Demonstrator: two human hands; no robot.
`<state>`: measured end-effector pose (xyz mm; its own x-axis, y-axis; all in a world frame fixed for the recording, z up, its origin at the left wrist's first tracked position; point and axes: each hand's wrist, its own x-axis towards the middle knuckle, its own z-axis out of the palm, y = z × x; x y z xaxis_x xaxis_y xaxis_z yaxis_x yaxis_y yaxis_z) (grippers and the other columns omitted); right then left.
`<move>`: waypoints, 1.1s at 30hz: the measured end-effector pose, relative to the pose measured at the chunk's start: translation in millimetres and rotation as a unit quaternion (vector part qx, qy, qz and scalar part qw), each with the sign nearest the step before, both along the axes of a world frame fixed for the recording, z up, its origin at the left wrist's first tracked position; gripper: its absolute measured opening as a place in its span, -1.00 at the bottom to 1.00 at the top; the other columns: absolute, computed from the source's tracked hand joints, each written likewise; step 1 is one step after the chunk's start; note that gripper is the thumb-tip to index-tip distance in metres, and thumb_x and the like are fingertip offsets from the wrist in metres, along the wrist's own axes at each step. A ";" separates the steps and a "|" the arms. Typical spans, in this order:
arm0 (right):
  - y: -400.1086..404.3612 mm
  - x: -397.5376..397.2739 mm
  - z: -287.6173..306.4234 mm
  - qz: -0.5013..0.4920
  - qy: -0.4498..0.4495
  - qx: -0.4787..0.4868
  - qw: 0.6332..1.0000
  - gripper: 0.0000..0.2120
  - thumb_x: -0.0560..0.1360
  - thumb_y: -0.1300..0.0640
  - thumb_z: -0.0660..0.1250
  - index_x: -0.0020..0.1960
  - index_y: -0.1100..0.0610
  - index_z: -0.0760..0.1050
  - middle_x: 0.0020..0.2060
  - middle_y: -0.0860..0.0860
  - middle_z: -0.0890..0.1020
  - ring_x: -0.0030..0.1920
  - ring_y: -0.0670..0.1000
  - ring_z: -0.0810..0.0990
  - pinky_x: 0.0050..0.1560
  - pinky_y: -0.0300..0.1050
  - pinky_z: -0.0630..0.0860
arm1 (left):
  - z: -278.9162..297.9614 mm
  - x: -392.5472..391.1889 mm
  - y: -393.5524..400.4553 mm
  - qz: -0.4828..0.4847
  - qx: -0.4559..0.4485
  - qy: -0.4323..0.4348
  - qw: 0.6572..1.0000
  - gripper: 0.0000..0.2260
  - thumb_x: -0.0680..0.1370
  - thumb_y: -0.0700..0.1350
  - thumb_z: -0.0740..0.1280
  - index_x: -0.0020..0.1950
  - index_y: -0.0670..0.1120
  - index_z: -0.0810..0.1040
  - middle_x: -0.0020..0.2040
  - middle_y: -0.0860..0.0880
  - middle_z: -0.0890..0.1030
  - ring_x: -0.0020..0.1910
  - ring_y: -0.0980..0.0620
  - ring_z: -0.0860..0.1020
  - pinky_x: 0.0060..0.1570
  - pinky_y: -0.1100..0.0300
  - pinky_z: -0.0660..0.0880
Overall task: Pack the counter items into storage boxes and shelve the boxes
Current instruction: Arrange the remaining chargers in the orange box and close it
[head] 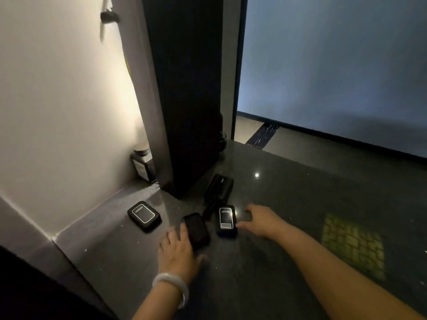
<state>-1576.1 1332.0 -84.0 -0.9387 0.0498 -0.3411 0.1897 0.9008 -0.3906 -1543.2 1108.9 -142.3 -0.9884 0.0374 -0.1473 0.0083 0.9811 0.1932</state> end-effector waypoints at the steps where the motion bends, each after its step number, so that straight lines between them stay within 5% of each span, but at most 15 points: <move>1: -6.8 -13.4 -1.1 -0.005 0.003 -0.002 1.000 -0.42 0.46 -0.12 0.40 0.34 0.18 0.39 0.27 0.13 0.50 0.24 0.10 0.49 0.12 -0.17 0.41 | -7.5 -2.7 -8.3 0.021 0.008 -0.017 1.000 -0.03 0.41 0.39 0.27 0.57 -0.09 -0.11 0.55 -0.15 0.07 0.51 -0.19 0.09 0.46 -0.08 0.15; 6: -39.0 -77.6 -12.0 -0.048 0.014 -0.039 0.998 -0.38 0.46 -0.11 0.40 0.36 0.21 0.34 0.27 0.14 0.50 0.25 0.14 0.50 0.18 -0.10 0.44 | -37.3 -8.2 -24.5 0.038 0.026 -0.068 0.997 0.07 0.35 0.55 0.05 0.56 -0.10 -0.31 0.57 -0.14 -0.25 0.53 -0.18 -0.28 0.47 -0.16 -0.24; 9: -55.3 -113.6 -25.4 -0.108 -0.018 -0.035 0.993 -0.18 0.42 -0.24 0.38 0.45 0.26 0.23 0.35 0.19 0.41 0.31 0.17 0.43 0.29 0.01 0.42 | -52.4 -8.0 -22.8 0.027 0.010 -0.061 0.998 0.04 0.28 0.60 -0.22 0.47 -0.06 -0.47 0.51 -0.14 -0.44 0.44 -0.19 -0.49 0.41 -0.20 -0.41; 13: -75.7 -148.1 -42.6 -0.165 -0.039 0.052 0.984 0.14 0.32 -0.46 0.28 0.52 0.33 0.00 0.47 0.25 0.18 0.43 0.24 0.24 0.38 0.08 0.27 | -61.2 -11.7 -24.0 0.017 -0.002 -0.091 0.996 0.02 0.21 0.61 -0.32 0.39 -0.05 -0.56 0.44 -0.15 -0.55 0.37 -0.20 -0.58 0.31 -0.22 -0.52; 16: -84.6 -157.8 -53.8 -0.198 -0.004 0.073 0.977 0.22 0.29 -0.44 0.34 0.52 0.34 -0.16 0.50 0.27 0.07 0.47 0.26 0.13 0.42 0.14 0.19 | -63.6 -12.7 -22.9 0.017 -0.006 -0.097 0.995 0.00 0.22 0.60 -0.31 0.37 -0.04 -0.58 0.41 -0.14 -0.59 0.36 -0.20 -0.60 0.32 -0.23 -0.52; 26: -52.0 -132.9 -35.2 -0.268 0.148 -0.142 0.941 -0.22 0.33 -0.16 0.44 0.38 0.23 0.29 0.32 0.20 0.33 0.35 0.22 0.29 0.29 0.13 0.37 | -61.9 -12.8 -24.2 -0.002 -0.003 -0.105 0.994 0.02 0.20 0.59 -0.37 0.40 -0.07 -0.54 0.41 -0.16 -0.55 0.37 -0.22 -0.56 0.28 -0.21 -0.51; 33: 1.2 -19.9 -28.3 -0.303 0.191 -0.184 0.915 -0.37 0.30 -0.06 0.51 0.30 0.12 0.44 0.17 0.17 0.50 0.18 0.18 0.48 0.19 0.16 0.49 | -38.0 -14.8 -22.0 0.019 0.004 -0.106 0.994 -0.03 0.41 0.53 -0.08 0.57 -0.11 -0.21 0.56 -0.21 -0.23 0.52 -0.27 -0.27 0.43 -0.24 -0.24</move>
<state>-1596.1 1333.1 -112.3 -0.8308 0.5489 -0.0925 0.3980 0.4696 -0.7881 -1558.0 1086.9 -180.3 -0.9357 0.0025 -0.3528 -0.0709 0.9782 0.1950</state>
